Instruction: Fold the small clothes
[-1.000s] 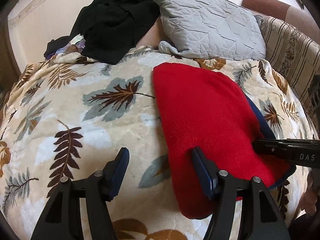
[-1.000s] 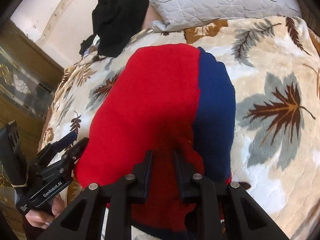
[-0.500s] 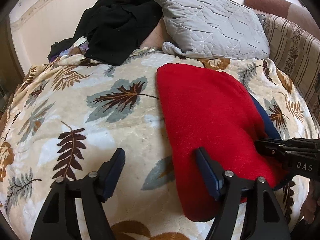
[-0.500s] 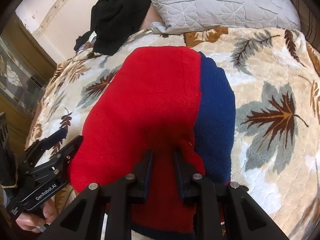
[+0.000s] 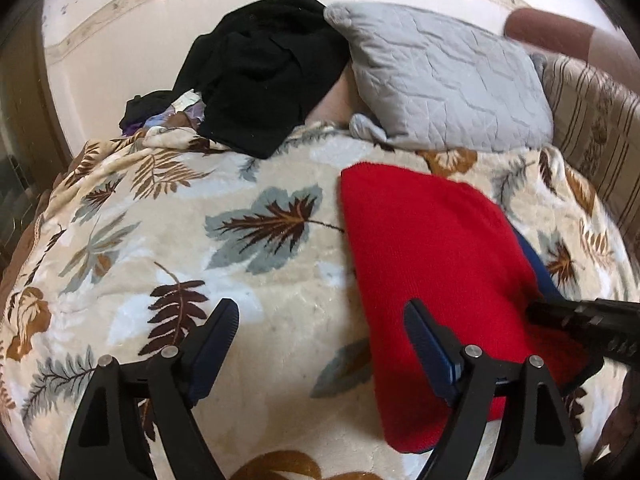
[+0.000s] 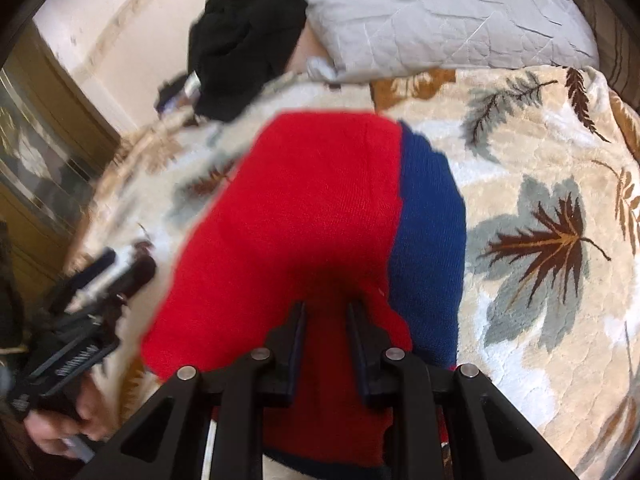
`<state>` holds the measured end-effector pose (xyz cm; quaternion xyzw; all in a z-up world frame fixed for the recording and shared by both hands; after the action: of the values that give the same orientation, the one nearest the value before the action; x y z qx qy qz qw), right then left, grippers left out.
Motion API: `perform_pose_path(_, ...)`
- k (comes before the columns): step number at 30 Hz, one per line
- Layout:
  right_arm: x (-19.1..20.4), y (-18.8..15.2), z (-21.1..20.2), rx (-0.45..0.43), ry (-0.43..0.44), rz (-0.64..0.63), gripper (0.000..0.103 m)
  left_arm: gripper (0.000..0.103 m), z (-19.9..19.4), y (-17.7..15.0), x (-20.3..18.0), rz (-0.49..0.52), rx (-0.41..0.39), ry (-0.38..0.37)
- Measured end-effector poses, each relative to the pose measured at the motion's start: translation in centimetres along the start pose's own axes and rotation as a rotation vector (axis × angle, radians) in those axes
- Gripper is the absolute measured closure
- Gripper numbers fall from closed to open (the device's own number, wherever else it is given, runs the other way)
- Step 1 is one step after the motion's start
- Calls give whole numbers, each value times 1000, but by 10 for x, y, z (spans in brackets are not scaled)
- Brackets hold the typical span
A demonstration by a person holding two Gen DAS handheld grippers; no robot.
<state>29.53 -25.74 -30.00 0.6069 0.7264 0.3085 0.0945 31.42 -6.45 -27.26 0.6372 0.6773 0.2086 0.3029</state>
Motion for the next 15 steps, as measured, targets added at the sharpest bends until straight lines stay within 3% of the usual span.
perform_pose_path(2, -1, 5, -9, -39, -12, -13, 78, 18, 7, -6, -4, 52, 33, 25)
perform_pose_path(4, -2, 0, 7, 25, -8, -10, 78, 18, 24, -23, -7, 118, 102, 74)
perform_pose_path(5, -2, -6, 20, 78, 5, -3, 77, 17, 23, -23, -6, 112, 77, 69)
perform_pose_path(8, 3, 2, 22, 83, 16, -28, 77, 17, 21, -18, -1, 80, 99, 48)
perform_pose_path(12, -2, 22, 16, 29, 55, 28, 77, 17, 12, -11, 2, 68, 88, 39)
perform_pose_path(15, -11, 41, 18, -6, -11, 17, 77, 17, -3, -3, 6, 56, 39, 15)
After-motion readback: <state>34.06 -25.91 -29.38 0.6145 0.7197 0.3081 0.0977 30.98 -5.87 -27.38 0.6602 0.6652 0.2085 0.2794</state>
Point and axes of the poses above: each gripper's, at about its wrist camera, not at the fingertips, and z roughly the way its jaws point, x to its left, y to its top, the point moved 6 cm from there along z, roughly the way its jaws point, and after that the axes turned 14 degrees about -z, right-handed, at the moved point
